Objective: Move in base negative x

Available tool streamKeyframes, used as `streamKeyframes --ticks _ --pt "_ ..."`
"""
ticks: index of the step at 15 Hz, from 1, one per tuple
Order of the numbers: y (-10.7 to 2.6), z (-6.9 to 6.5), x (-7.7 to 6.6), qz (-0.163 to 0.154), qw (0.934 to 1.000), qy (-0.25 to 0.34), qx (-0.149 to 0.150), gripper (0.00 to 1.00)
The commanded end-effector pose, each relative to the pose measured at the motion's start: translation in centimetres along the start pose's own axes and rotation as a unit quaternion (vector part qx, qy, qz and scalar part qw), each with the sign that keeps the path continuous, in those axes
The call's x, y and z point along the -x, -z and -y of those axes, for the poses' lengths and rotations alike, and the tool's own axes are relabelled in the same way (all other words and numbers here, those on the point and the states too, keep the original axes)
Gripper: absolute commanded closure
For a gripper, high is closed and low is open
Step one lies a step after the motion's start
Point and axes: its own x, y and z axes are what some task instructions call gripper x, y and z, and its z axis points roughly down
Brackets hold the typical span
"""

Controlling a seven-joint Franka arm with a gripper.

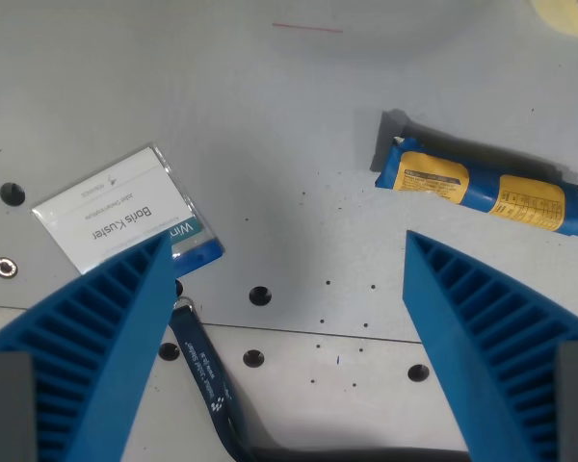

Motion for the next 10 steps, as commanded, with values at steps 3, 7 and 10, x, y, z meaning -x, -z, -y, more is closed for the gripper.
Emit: streamKeyframes --ticks 3,7,10 --pt "0.1 0.4 1.5 -0.002 1.0 0.0 0.0 0.0" --pt "0.1 0.9 3.5 -0.002 1.0 0.0 0.0 0.0" --pt "-0.1 1.3 5.0 -0.002 1.0 0.0 0.0 0.0"
